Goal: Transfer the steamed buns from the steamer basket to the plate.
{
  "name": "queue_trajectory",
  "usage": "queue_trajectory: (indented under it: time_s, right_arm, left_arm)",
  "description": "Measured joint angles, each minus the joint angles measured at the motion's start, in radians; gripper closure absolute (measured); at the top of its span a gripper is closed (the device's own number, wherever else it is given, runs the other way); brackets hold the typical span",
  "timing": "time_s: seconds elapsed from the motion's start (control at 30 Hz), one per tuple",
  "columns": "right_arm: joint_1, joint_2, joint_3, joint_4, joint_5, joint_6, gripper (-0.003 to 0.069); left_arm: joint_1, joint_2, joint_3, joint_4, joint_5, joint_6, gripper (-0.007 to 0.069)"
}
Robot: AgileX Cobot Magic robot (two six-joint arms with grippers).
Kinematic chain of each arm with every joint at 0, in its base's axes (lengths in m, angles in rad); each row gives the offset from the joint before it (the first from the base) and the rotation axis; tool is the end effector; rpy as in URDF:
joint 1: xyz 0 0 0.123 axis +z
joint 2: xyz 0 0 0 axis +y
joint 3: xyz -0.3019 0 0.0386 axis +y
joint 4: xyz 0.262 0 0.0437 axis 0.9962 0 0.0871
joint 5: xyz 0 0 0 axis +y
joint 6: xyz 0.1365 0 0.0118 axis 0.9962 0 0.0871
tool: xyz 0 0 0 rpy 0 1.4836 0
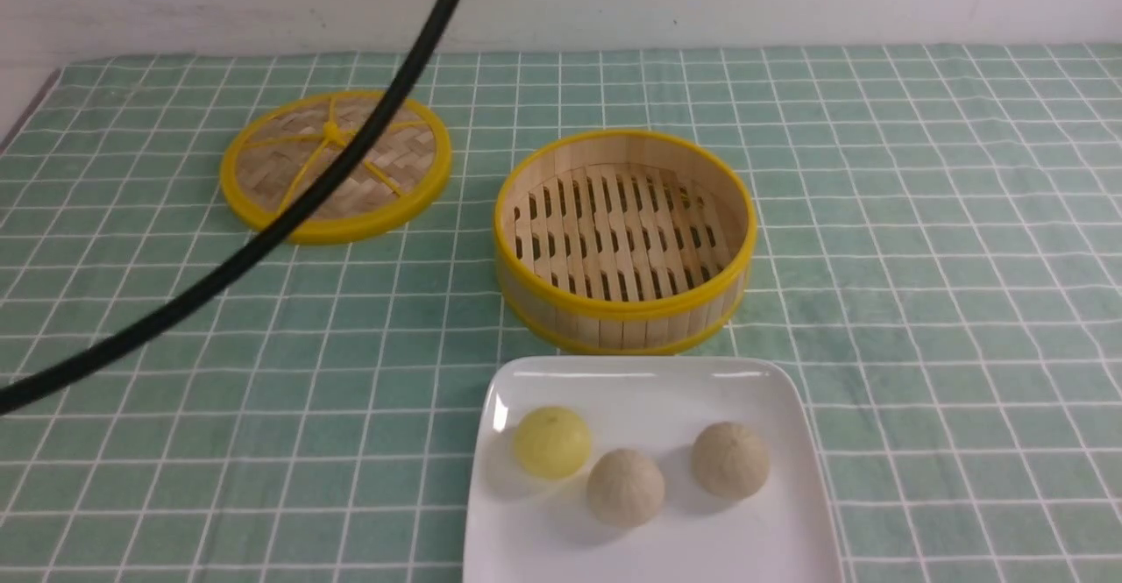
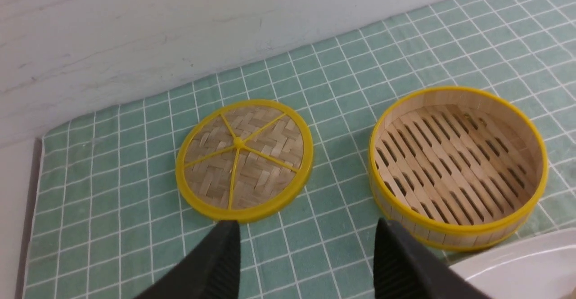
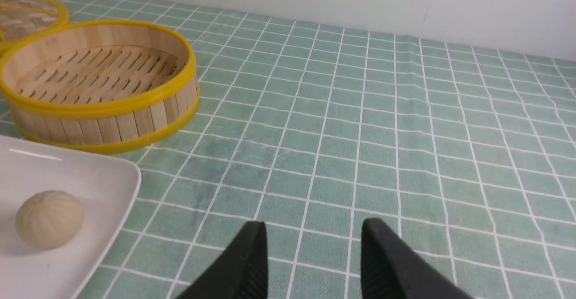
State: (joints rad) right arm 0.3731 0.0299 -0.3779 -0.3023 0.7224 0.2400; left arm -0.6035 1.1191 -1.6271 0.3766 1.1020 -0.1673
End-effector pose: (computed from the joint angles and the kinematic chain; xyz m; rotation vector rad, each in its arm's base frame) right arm 0.0661 -0.0031 0.2658 -0.1928 1.8205 0.0880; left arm 0.2112 -0.0910 0.5176 0.4094 1.9775 -0.0339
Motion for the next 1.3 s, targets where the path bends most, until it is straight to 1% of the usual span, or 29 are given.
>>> queue_trajectory:
  time_s: [0.1,0.3,0.4,0.67,1.3]
  right_arm:
    - [0.0,0.001,0.015,0.003,-0.004,0.003,0.0372]
    - [0.0,0.001,0.099,0.029,-0.092,0.114,0.0424]
    - [0.0,0.001,0.134,0.029,-0.11,0.131,0.0431]
    - [0.0,0.001,0.157,0.028,-0.19,0.131,0.043]
    - [0.0,0.001,0.16,0.011,-0.184,0.131,0.0421]
  left_arm:
    - [0.0,0.0,0.005,0.0,-0.023,0.0,0.0221]
    - [0.0,0.0,0.006,0.0,-0.05,0.0,0.0231]
    - [0.0,0.0,0.006,0.001,-0.051,0.0,0.0231]
    - [0.0,0.0,0.008,0.002,-0.052,0.0,0.0236]
    - [0.0,0.0,0.008,0.004,-0.052,0.0,0.0238]
